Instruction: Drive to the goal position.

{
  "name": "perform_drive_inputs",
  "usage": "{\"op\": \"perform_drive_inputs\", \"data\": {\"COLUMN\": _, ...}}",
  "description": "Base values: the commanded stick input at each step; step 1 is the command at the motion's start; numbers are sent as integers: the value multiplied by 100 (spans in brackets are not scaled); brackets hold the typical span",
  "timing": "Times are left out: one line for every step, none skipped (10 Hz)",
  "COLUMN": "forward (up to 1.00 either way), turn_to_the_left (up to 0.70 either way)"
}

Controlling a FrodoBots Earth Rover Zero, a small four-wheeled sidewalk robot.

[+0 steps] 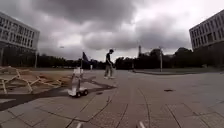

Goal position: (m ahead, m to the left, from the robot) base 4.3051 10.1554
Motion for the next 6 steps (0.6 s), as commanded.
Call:
{"op": "perform_drive_inputs", "data": {"forward": 0, "turn_to_the_left": 0}}
{"op": "perform_drive_inputs", "data": {"forward": 0, "turn_to_the_left": 0}}
{"op": "perform_drive_inputs", "data": {"forward": 0, "turn_to_the_left": 0}}
{"op": "perform_drive_inputs", "data": {"forward": 0, "turn_to_the_left": 0}}
{"op": "perform_drive_inputs", "data": {"forward": 21, "turn_to_the_left": 0}}
{"op": "perform_drive_inputs", "data": {"forward": 50, "turn_to_the_left": 1}}
